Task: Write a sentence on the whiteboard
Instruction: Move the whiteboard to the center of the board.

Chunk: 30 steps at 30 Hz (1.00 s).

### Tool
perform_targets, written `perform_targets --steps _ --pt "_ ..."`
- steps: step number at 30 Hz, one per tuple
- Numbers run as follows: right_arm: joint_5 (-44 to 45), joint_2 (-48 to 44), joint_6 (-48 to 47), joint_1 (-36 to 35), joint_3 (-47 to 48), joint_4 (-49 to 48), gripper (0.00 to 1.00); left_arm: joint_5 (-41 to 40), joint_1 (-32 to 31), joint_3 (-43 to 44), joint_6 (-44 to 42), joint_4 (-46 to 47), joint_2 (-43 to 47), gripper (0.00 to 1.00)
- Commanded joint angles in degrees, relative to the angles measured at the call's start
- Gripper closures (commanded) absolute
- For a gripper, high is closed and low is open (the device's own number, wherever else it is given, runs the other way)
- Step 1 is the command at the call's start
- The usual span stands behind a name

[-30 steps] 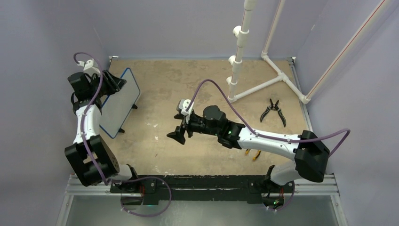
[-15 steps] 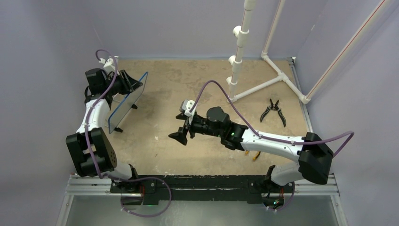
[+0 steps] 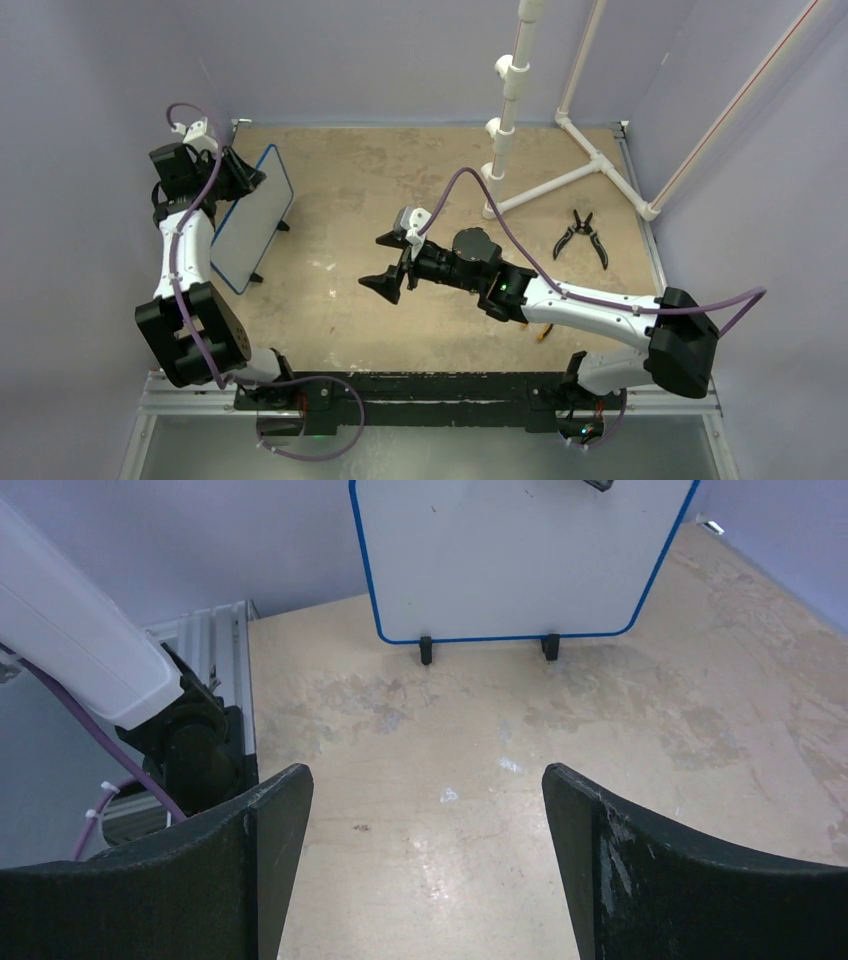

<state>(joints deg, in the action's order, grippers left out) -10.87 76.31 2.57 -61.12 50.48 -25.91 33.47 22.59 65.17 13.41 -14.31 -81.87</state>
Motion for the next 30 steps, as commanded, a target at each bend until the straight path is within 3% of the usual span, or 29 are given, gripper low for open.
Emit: perform_targets --steps 1,7,13,16,23,30 --pt "0.26 -1.23 0.86 -0.22 -0.28 -3.44 0.12 -9.18 2.37 -0.91 -3.73 -8.33 -2.0 0.89" --pt "0.22 -1.43 0.68 -0.22 -0.56 -3.49 0.12 -13.66 2.37 -0.65 -5.38 -9.96 -0.81 0.69" --pt "-0.22 -0.97 0.39 -0.22 0.21 -2.78 0.12 -15.66 2.37 -2.48 -6.6 -12.41 0.59 0.66" --pt "-0.51 -0.43 -0.21 -0.22 1.29 -1.91 0.12 -15.39 2.35 -4.11 -6.88 -12.43 1.71 0.71" --pt "-0.75 2.2 -0.68 -0.22 4.96 -0.38 0.12 -12.67 2.37 -5.34 -6.52 -11.49 2.66 1.0" --pt "-0.24 4.11 1.1 -0.22 7.47 -0.82 0.12 -7.64 2.33 -7.02 -4.91 -9.05 1.78 1.0"
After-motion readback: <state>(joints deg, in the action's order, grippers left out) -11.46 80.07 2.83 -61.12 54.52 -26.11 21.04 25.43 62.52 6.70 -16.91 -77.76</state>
